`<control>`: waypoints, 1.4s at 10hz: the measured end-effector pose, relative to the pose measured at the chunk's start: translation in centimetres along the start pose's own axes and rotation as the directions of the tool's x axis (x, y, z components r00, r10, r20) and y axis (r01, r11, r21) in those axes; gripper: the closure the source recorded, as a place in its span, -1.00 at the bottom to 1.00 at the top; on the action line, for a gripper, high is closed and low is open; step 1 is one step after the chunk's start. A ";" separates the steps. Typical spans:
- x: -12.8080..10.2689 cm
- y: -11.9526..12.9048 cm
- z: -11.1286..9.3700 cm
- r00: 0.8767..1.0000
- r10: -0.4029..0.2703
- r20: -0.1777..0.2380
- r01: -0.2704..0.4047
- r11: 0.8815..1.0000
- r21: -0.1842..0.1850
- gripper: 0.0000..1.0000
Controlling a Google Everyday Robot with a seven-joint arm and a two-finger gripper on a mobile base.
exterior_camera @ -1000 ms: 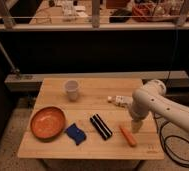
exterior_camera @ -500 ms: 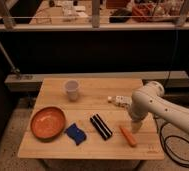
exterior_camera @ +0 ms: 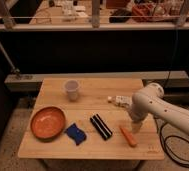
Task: Place the pepper in the ceramic bowl
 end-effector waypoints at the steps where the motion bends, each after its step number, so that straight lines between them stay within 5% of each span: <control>1: 0.0 0.0 0.2 1.000 -0.002 0.002 0.002 1.000 0.001 -0.60; 8: 0.5 0.1 0.7 0.998 -0.064 0.002 0.064 0.998 0.009 -0.60; 14: 0.5 0.2 1.0 0.985 -0.174 -0.011 0.174 0.985 0.007 -0.60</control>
